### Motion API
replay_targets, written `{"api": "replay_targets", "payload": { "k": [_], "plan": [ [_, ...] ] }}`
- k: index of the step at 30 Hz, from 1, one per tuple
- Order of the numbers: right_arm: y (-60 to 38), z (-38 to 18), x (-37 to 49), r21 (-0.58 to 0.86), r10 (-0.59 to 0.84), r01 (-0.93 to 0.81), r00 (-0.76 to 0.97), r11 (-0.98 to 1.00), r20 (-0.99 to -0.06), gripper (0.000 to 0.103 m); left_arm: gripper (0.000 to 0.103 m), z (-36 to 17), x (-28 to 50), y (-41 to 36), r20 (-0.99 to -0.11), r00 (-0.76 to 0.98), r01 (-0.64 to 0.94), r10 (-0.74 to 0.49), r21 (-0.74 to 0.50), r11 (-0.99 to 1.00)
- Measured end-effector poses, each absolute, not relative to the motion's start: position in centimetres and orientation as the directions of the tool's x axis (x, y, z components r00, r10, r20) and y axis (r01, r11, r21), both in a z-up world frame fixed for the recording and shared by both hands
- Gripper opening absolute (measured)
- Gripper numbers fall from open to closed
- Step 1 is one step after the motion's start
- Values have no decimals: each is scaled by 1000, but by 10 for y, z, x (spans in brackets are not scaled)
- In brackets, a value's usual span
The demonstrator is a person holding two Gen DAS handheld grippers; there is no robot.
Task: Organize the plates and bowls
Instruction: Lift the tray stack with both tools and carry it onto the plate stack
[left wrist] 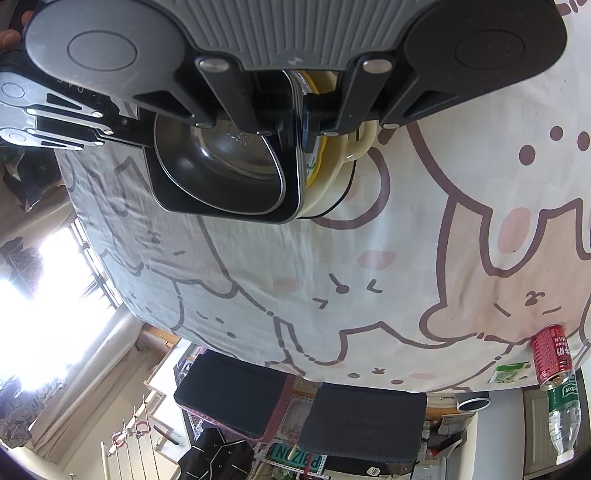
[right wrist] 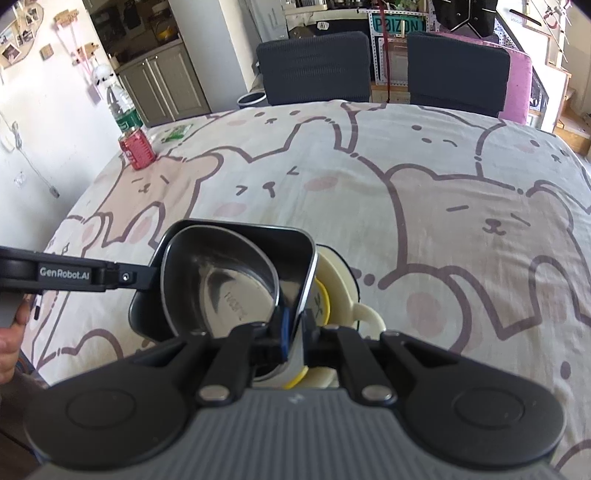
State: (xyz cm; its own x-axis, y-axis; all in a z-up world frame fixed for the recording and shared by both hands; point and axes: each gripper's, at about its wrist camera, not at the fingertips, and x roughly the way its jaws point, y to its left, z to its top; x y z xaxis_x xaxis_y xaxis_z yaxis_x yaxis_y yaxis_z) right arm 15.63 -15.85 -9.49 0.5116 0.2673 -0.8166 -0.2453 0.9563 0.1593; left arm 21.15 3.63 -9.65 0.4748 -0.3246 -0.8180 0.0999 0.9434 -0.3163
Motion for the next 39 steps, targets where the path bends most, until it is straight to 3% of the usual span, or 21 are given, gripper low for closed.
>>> {"api": "replay_targets", "payload": {
  "k": [39],
  "plan": [
    [-150, -110, 163, 107, 218, -254, 465, 961, -858, 9, 5, -108, 213, 29, -844, 442, 124, -305, -280, 952]
  ]
}}
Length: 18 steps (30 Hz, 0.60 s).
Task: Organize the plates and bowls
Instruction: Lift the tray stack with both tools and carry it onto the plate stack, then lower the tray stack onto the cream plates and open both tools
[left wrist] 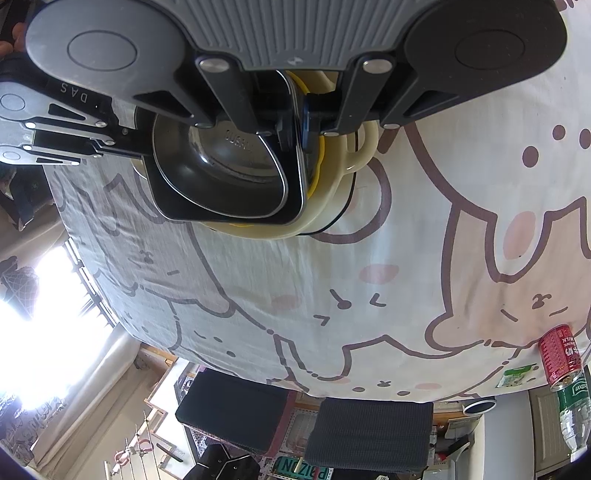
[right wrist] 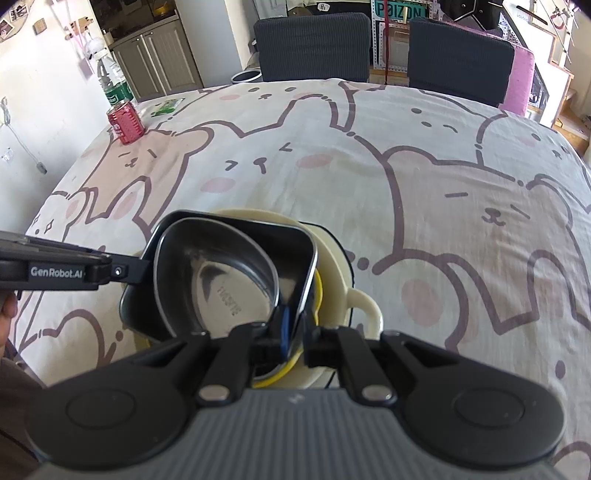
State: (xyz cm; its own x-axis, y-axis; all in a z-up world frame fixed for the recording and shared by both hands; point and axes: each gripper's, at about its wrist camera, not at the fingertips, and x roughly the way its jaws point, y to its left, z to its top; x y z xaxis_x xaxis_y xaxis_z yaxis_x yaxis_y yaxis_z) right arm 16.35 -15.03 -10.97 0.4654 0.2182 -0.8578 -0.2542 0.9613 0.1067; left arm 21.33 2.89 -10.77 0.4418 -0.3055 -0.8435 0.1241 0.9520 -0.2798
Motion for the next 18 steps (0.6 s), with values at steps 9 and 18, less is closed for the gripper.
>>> {"api": "replay_targets", "payload": {
  "k": [9, 18],
  "plan": [
    [-150, -110, 164, 105, 218, -259, 463, 960, -859, 10, 5, -107, 212, 27, -845, 440, 136, -304, -272, 953],
    [-154, -104, 161, 94, 214, -258, 489, 962, -845, 19, 25, -102, 207, 29, -844, 446, 155, -297, -254, 955]
  ]
}}
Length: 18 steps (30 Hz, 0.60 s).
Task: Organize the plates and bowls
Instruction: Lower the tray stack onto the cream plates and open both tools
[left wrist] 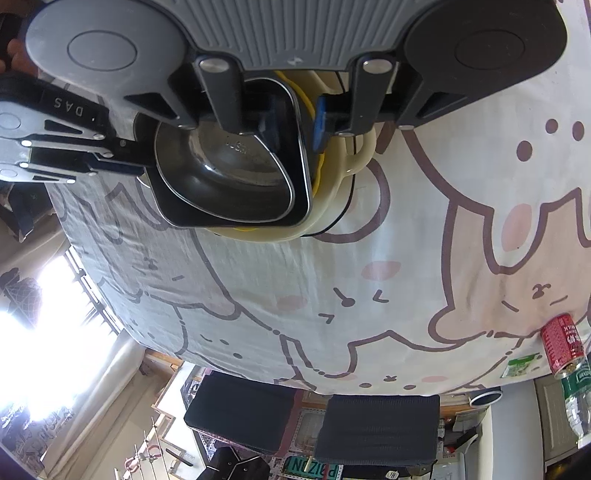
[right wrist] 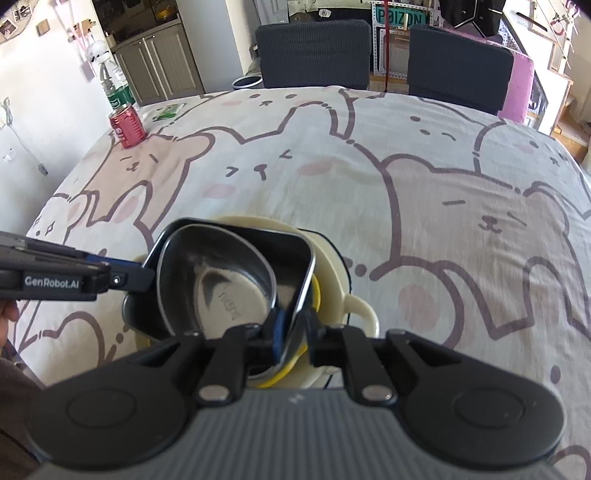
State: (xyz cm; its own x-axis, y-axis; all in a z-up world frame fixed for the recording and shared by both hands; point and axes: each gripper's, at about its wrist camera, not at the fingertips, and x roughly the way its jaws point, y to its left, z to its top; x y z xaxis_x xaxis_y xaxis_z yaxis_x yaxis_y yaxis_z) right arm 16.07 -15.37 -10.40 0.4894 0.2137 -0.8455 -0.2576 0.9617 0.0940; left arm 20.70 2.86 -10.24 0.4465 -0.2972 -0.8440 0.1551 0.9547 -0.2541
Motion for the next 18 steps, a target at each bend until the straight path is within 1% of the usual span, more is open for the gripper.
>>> {"api": "replay_targets", "payload": {
  "k": [2, 4, 6, 8, 11, 12, 14, 15, 17, 18],
  "plan": [
    [-155, -103, 160, 88, 209, -258, 491, 962, -845, 24, 35, -101, 206, 30, -841, 447, 156, -304, -261, 953],
    [-158, -101, 158, 95, 214, -254, 494, 962, -843, 29, 40, -97, 203, 31, -834, 454, 163, -313, -268, 950],
    [-161, -99, 157, 99, 216, -250, 500, 963, -839, 31, 44, -92, 199, 31, -826, 466, 170, -316, -267, 949],
    [-163, -96, 155, 98, 215, -246, 510, 964, -833, 35, 57, -86, 196, 30, -819, 481, 173, -313, -261, 950],
    [-166, -92, 150, 98, 217, -244, 527, 965, -822, 39, 70, -78, 189, 29, -806, 505, 181, -311, -253, 950],
    [-168, -90, 148, 104, 222, -242, 532, 965, -817, 41, 72, -75, 187, 29, -800, 512, 184, -312, -253, 950],
    [-170, -85, 145, 108, 224, -236, 548, 966, -806, 44, 82, -68, 182, 29, -788, 530, 184, -312, -252, 950],
    [-172, -82, 143, 109, 223, -230, 559, 967, -799, 47, 84, -64, 178, 29, -779, 542, 187, -314, -252, 950],
    [-174, -75, 139, 116, 226, -220, 581, 969, -782, 52, 91, -56, 172, 30, -761, 568, 196, -313, -244, 950],
    [-177, -71, 136, 125, 233, -217, 593, 968, -771, 56, 93, -52, 169, 30, -751, 581, 198, -313, -242, 950]
  ]
}}
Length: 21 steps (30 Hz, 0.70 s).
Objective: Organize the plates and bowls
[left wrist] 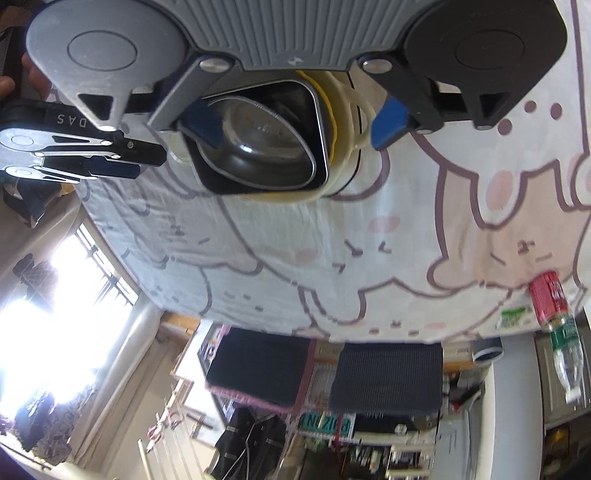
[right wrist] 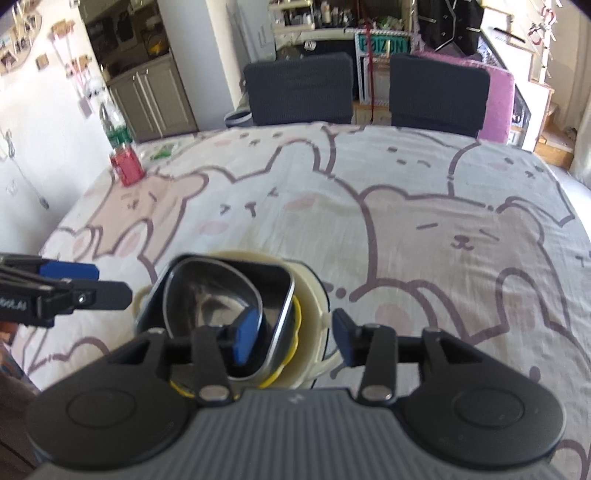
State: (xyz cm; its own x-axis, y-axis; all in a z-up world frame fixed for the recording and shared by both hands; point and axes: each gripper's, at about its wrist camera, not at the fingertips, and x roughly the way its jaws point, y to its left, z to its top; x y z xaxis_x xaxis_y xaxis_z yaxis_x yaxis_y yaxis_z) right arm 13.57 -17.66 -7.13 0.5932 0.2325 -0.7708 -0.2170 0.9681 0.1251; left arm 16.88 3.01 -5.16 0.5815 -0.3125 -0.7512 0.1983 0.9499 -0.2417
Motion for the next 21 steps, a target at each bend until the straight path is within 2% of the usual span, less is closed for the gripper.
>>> {"api": "replay_targets", "payload": {
  "k": [5, 15, 19, 21],
  "plan": [
    [-181, -56, 122, 136, 243, -213, 640, 968, -729, 67, 103, -36, 154, 33, -710, 636, 198, -302, -228, 953],
    [-182, -33, 84, 122, 228, -196, 739, 973, -634, 94, 103, -20, 121, 34, -656, 703, 198, -275, -191, 961],
    [-182, -31, 66, 110, 204, -174, 769, 979, -605, 96, 103, -17, 100, 34, -625, 736, 192, -261, -177, 965],
    [-182, -31, 57, 107, 196, -165, 780, 980, -594, 101, 103, -17, 89, 34, -619, 747, 184, -245, -161, 970]
  ]
}}
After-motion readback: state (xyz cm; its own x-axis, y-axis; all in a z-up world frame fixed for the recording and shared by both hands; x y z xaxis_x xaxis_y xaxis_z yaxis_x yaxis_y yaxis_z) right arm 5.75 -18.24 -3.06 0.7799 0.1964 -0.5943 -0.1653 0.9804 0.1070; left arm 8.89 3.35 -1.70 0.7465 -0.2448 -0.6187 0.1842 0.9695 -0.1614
